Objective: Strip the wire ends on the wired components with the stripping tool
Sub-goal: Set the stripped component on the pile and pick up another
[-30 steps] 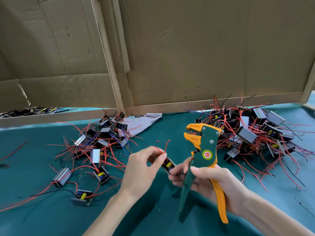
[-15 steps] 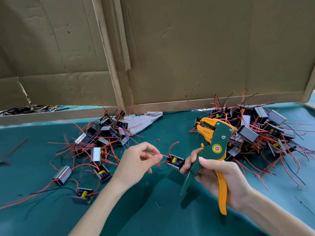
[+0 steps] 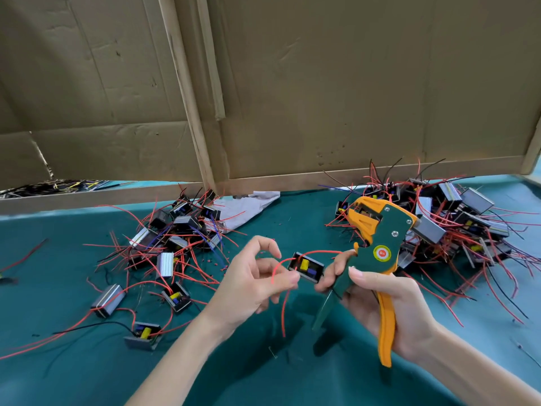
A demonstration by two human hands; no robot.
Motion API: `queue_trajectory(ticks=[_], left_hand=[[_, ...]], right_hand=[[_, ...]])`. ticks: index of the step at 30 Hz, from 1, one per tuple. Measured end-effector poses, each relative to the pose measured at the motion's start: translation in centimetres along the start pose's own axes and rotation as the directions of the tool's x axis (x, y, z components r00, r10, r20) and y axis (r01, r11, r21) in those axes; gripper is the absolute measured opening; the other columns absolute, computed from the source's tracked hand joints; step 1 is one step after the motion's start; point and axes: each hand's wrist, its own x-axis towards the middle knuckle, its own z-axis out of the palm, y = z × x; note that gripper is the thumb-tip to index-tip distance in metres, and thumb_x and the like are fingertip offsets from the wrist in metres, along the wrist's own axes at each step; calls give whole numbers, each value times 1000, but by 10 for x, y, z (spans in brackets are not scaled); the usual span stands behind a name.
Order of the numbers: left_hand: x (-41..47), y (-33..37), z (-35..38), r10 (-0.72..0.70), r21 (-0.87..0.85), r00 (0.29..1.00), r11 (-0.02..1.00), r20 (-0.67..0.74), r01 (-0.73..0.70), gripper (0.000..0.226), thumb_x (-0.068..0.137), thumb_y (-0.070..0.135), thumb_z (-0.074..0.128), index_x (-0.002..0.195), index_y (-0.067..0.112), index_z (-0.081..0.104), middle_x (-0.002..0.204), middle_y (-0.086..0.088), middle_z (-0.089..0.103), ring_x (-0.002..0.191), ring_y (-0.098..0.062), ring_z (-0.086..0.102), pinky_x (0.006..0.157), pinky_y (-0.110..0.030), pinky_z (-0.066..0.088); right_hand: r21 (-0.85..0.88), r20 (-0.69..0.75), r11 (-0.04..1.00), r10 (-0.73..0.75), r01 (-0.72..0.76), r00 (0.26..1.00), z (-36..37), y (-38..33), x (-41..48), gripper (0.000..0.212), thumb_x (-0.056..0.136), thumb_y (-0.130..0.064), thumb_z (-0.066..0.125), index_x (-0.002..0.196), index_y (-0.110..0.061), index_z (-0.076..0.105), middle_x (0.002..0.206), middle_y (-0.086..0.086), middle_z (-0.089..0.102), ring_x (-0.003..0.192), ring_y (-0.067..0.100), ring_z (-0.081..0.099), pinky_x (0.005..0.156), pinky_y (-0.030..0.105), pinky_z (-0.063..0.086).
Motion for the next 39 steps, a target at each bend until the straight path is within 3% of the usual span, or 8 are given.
queue_trajectory(ticks=[3,6,11,15,24,27,32,39], left_hand=[[1,-3,-2,100,76,994,992,-31,-98,26,75,15,66,100,20,60,66,-4,55,48,-7,47,42,-18,32],[1,-5,0,162,138,986,978,-34,-156,13,79,20,66,89,27,71,65,7,60,63,-9,56,44,-22,40],[2,-6,1,183,109,973,980,-141,-168,7,79,28,71,83,24,74,84,4,74,75,-4,63,56,-20,50],[3,-2,0,192,81,962,981,-197,-179,7,69,26,75,75,25,75,77,5,73,70,-3,66,64,-12,48],[0,1,9,247,52,936,969,-250,-242,10,64,24,77,67,16,72,74,0,72,66,-8,66,63,-18,52],[0,-1,10,200,9,971,980,-131,-200,3,69,22,73,71,19,74,91,-1,74,80,-14,68,75,-35,55],[-2,0,9,153,-7,988,988,-21,-153,17,77,17,67,91,9,73,95,-6,74,81,-15,68,69,-27,56],[-3,-1,15,108,-78,991,990,-81,-114,6,73,24,71,76,19,71,92,-6,73,80,-18,69,64,-30,57]], right_hand=[[-44,31,999,-23,24,999,0,-2,-1,15,70,-12,62,80,-1,61,81,24,58,82,37,61,79,38,54],[-56,79,998,-27,32,996,-1,-2,-1,12,70,-7,63,81,-2,62,81,24,59,82,37,61,81,39,53],[-40,159,999,-29,36,987,-4,-3,-1,15,74,-13,59,84,-3,62,82,22,59,83,36,60,82,40,52],[-102,251,994,-5,31,968,-8,-9,0,13,79,-13,54,87,-5,61,84,20,62,86,35,58,85,41,49],[-330,360,943,92,34,928,-13,-7,1,15,83,-16,55,93,-9,64,89,15,66,90,32,59,88,48,39],[-255,354,967,80,14,932,-12,-8,1,15,82,-17,62,92,-6,62,89,20,64,89,33,58,85,42,45],[87,271,993,53,-79,961,-9,-15,5,25,76,-21,75,88,-4,61,86,19,60,86,35,60,86,40,51],[266,58,960,71,-84,996,-11,-13,13,12,75,-18,64,77,-6,60,76,16,59,71,32,62,73,42,57]])
